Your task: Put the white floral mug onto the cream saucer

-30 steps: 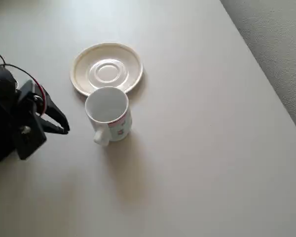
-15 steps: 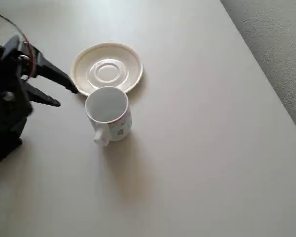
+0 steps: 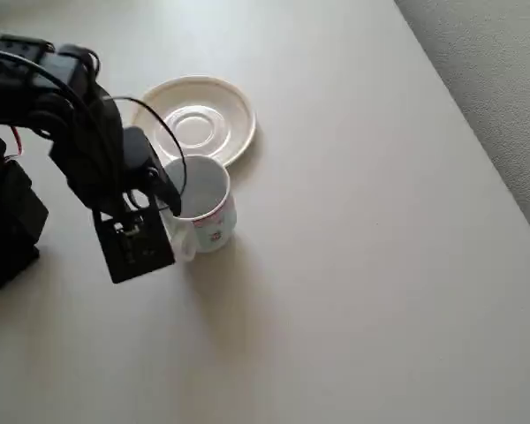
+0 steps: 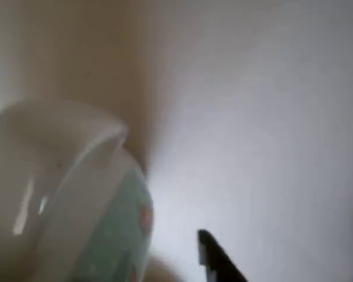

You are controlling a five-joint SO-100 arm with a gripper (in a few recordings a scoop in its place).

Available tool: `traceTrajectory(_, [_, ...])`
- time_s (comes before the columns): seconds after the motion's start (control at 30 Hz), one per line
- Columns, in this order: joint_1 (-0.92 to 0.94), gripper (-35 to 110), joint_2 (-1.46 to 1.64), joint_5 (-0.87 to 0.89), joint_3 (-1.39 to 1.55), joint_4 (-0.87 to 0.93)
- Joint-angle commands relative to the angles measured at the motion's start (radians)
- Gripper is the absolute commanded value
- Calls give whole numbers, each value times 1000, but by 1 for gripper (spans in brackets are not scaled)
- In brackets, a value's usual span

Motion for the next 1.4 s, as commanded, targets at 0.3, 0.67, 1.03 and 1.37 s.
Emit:
traceTrajectory(0.3, [-17, -2, -123, 6, 12, -117])
traceTrajectory(0.67, [-12, -2, 192, 0, 3, 6])
traceTrajectory(1.03, [-163, -2, 551, 32, -89, 198])
traceTrajectory(1.37, [-451, -2, 583, 98, -107, 176])
